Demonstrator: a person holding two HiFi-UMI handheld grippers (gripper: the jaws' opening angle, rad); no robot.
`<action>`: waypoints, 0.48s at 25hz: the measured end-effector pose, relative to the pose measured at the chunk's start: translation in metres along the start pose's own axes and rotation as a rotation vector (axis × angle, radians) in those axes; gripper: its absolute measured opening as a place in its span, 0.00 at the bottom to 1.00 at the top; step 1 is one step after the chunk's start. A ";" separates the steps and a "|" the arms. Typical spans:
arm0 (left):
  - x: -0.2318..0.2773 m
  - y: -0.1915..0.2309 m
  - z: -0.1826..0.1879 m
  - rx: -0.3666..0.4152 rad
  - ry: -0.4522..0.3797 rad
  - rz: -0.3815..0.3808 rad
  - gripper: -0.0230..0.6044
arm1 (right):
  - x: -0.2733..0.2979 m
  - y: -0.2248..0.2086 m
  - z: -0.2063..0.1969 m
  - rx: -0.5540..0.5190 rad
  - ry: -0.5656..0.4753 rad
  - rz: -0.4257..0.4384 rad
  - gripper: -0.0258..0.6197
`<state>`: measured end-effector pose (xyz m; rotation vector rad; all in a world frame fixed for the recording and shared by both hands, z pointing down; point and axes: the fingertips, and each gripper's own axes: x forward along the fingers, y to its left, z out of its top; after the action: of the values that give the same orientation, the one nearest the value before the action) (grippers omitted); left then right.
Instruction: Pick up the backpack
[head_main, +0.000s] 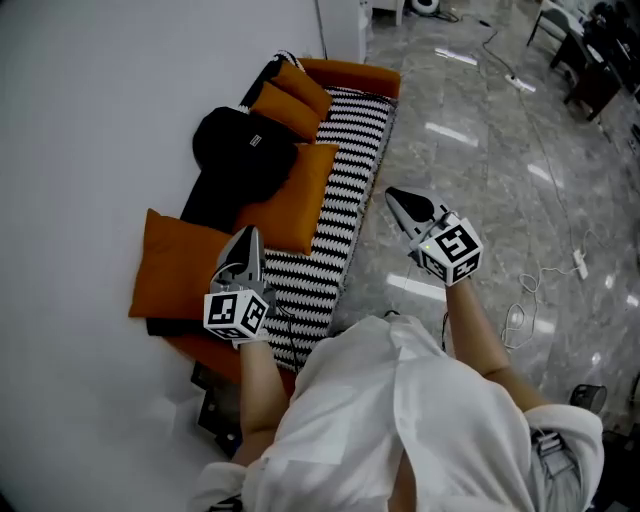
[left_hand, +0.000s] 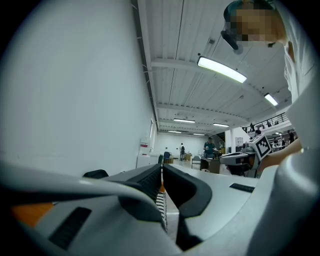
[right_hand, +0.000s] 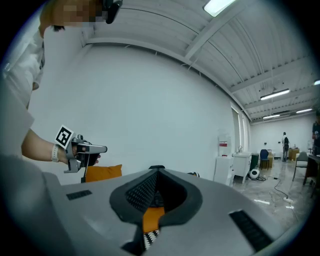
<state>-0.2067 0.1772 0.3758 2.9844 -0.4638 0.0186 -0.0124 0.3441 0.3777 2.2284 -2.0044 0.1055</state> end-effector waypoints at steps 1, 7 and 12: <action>0.003 -0.006 0.000 0.003 0.001 0.004 0.08 | -0.003 -0.005 -0.002 -0.001 0.006 0.011 0.07; 0.024 -0.033 0.001 0.009 -0.002 0.043 0.08 | -0.020 -0.037 -0.001 -0.031 0.026 0.094 0.07; 0.036 -0.051 0.000 -0.006 -0.013 0.082 0.08 | -0.030 -0.049 -0.002 -0.083 0.052 0.175 0.07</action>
<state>-0.1565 0.2144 0.3707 2.9594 -0.5862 0.0055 0.0335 0.3785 0.3727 1.9788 -2.1316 0.0958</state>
